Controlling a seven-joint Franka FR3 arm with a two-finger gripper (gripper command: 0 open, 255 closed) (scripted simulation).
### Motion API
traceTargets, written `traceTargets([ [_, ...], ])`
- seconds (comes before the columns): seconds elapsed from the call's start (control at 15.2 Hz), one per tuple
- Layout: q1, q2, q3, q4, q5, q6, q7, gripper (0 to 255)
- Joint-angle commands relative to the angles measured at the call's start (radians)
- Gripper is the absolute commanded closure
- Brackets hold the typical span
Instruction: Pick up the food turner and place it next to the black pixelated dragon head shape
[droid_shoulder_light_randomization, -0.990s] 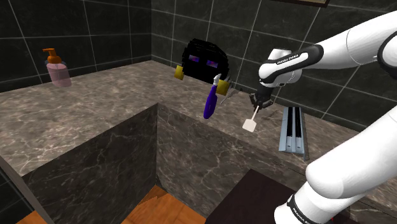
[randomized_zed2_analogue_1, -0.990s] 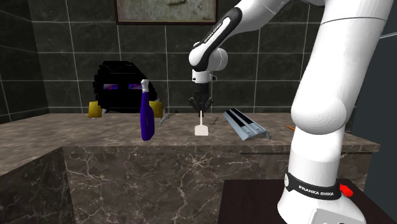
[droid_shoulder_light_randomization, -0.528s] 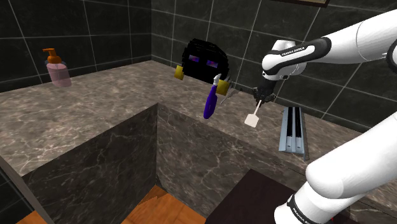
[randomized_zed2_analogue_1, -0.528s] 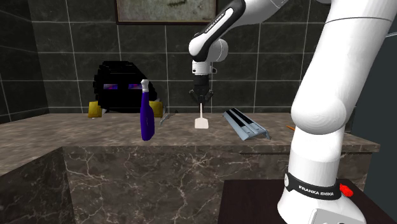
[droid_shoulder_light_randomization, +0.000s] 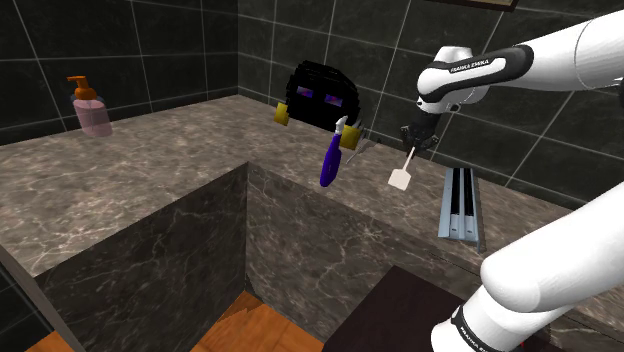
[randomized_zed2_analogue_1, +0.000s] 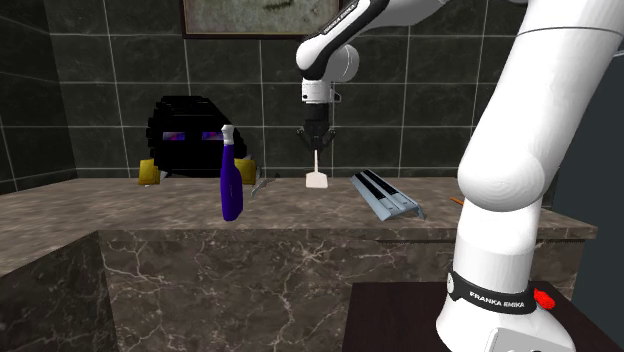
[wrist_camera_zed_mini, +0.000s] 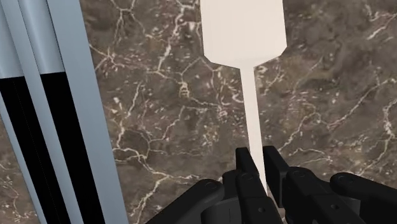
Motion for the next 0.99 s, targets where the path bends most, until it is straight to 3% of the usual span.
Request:
traceTargets([
  [0.0,0.000,-0.009,0.001,0.019,0.000,-0.028,-0.001,255],
  [0.92,0.002,-0.032,0.006,0.185,0.004,-0.217,-0.008,255],
])
